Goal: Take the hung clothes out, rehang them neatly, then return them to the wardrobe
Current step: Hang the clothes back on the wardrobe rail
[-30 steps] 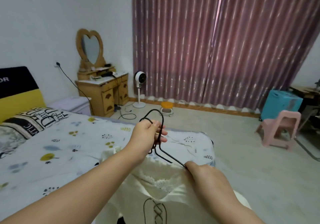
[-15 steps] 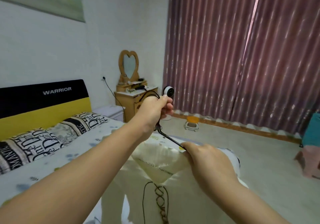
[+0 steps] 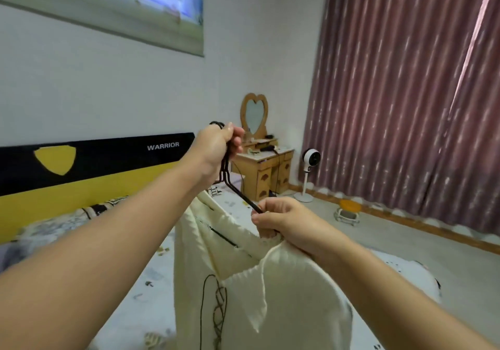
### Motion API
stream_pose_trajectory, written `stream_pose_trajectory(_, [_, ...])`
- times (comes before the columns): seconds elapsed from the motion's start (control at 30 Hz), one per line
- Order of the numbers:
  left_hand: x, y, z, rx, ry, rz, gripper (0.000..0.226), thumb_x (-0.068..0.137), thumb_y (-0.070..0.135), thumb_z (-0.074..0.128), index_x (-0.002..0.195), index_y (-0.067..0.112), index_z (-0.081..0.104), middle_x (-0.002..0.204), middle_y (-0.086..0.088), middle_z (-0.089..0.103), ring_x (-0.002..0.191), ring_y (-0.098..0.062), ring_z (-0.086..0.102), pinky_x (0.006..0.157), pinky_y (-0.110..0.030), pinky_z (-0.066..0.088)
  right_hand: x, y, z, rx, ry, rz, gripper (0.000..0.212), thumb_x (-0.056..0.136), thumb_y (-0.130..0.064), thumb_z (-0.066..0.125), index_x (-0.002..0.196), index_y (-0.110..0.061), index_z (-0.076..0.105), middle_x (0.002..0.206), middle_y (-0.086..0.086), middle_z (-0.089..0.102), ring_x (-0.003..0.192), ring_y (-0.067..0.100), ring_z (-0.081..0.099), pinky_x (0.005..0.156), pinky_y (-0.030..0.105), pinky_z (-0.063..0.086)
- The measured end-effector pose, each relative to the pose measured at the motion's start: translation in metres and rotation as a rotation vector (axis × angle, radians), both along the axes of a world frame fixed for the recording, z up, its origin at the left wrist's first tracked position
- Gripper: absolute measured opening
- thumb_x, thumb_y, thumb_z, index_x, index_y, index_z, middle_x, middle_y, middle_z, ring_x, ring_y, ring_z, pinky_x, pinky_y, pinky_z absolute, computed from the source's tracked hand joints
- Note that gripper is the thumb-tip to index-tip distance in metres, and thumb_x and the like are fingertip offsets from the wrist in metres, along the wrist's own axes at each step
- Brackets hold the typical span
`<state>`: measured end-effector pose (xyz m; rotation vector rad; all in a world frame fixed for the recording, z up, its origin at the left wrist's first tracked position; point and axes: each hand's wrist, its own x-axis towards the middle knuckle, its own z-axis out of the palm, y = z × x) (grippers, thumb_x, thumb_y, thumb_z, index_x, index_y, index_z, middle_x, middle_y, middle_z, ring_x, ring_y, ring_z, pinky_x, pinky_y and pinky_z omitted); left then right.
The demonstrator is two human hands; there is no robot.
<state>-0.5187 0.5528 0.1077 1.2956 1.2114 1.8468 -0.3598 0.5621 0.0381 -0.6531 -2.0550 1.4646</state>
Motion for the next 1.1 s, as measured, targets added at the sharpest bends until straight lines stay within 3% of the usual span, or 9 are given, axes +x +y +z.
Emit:
stream_pose_trajectory(0.27, [-0.106, -0.095, 0.003, -0.041, 0.018, 0.237, 0.041, 0.102, 0.03, 0.027, 0.077, 0.012, 0.054, 0.065, 0.0, 0.051, 0.055, -0.009, 0.055, 0.05, -0.014, 0.044, -0.113, -0.078, 0.011, 0.117, 0.089, 0.099, 0.029, 0.09, 0.004, 0.051, 0.065, -0.011, 0.047, 0.054, 0.0, 0.044, 0.046, 0.006, 0.04, 0.054, 0.019, 0.034])
stream_pose_trajectory(0.43, [-0.174, -0.162, -0.003, -0.225, 0.202, 0.437, 0.04, 0.099, 0.041, 0.03, 0.083, 0.014, 0.054, 0.08, -0.003, 0.06, 0.081, -0.02, 0.058, 0.084, -0.034, 0.041, -0.187, -0.132, 0.002, 0.095, 0.122, 0.108, 0.031, 0.089, 0.003, 0.051, 0.064, -0.014, 0.045, 0.053, 0.0, 0.043, 0.049, 0.01, 0.036, 0.055, 0.026, 0.029])
stream_pose_trajectory(0.53, [-0.21, -0.204, -0.011, -0.433, 0.413, 0.613, 0.047, 0.094, 0.046, 0.04, 0.1, 0.002, 0.055, 0.091, 0.003, 0.034, 0.08, -0.028, 0.053, 0.076, -0.032, 0.039, -0.229, -0.16, 0.003, 0.067, 0.162, 0.138, 0.033, 0.089, 0.003, 0.051, 0.062, -0.015, 0.046, 0.05, -0.002, 0.042, 0.045, 0.008, 0.037, 0.054, 0.025, 0.029])
stream_pose_trajectory(0.57, [-0.219, -0.218, -0.014, -0.502, 0.463, 0.66, 0.06, 0.093, 0.047, 0.042, 0.112, -0.009, 0.053, 0.123, -0.022, 0.034, 0.073, -0.031, 0.052, 0.071, -0.03, 0.04, -0.243, -0.17, 0.004, 0.06, 0.178, 0.159, 0.033, 0.089, 0.003, 0.05, 0.062, -0.015, 0.046, 0.05, -0.003, 0.042, 0.044, 0.007, 0.037, 0.054, 0.024, 0.029])
stream_pose_trajectory(0.6, [-0.226, -0.233, -0.016, -0.566, 0.487, 0.676, 0.069, 0.092, 0.049, 0.042, 0.122, -0.013, 0.046, 0.09, -0.031, 0.052, 0.066, -0.028, 0.051, 0.067, -0.029, 0.041, -0.257, -0.18, 0.005, 0.063, 0.189, 0.177, 0.033, 0.089, 0.003, 0.051, 0.062, -0.015, 0.046, 0.05, -0.003, 0.043, 0.044, 0.006, 0.037, 0.053, 0.024, 0.029])
stream_pose_trajectory(0.63, [-0.231, -0.247, -0.019, -0.621, 0.496, 0.667, 0.07, 0.092, 0.051, 0.041, 0.124, -0.011, 0.046, 0.106, -0.033, 0.051, 0.067, -0.024, 0.052, 0.07, -0.03, 0.045, -0.271, -0.189, 0.005, 0.07, 0.198, 0.192, 0.032, 0.089, 0.003, 0.051, 0.063, -0.015, 0.046, 0.049, -0.004, 0.044, 0.043, 0.005, 0.039, 0.053, 0.023, 0.03])
stream_pose_trajectory(0.73, [-0.25, -0.284, -0.025, -0.632, 0.353, 0.571, 0.042, 0.092, 0.046, 0.045, 0.099, 0.007, 0.06, 0.109, -0.016, 0.059, 0.089, -0.021, 0.06, 0.082, -0.037, 0.052, -0.313, -0.214, 0.003, 0.088, 0.207, 0.259, 0.028, 0.088, 0.002, 0.053, 0.066, -0.014, 0.047, 0.048, -0.006, 0.046, 0.043, 0.002, 0.041, 0.052, 0.021, 0.033])
stream_pose_trajectory(0.83, [-0.274, -0.311, -0.034, -0.494, 0.147, 0.619, 0.013, 0.089, 0.021, 0.058, 0.092, 0.011, 0.052, 0.074, -0.006, 0.058, 0.065, -0.013, 0.057, 0.08, -0.04, 0.053, -0.352, -0.235, -0.002, 0.05, 0.211, 0.354, 0.026, 0.087, 0.004, 0.052, 0.068, -0.013, 0.048, 0.052, -0.003, 0.044, 0.047, 0.007, 0.039, 0.054, 0.025, 0.03])
stream_pose_trajectory(1.1, [-0.342, -0.369, -0.068, -0.464, -0.255, 0.637, 0.017, 0.088, 0.018, 0.061, 0.073, 0.009, 0.062, 0.055, 0.0, 0.066, 0.046, -0.01, 0.062, 0.052, -0.025, 0.05, -0.449, -0.273, -0.015, -0.014, 0.239, 0.688, 0.027, 0.089, 0.01, 0.045, 0.078, -0.012, 0.056, 0.062, -0.007, 0.063, 0.055, -0.003, 0.059, 0.055, 0.014, 0.047])
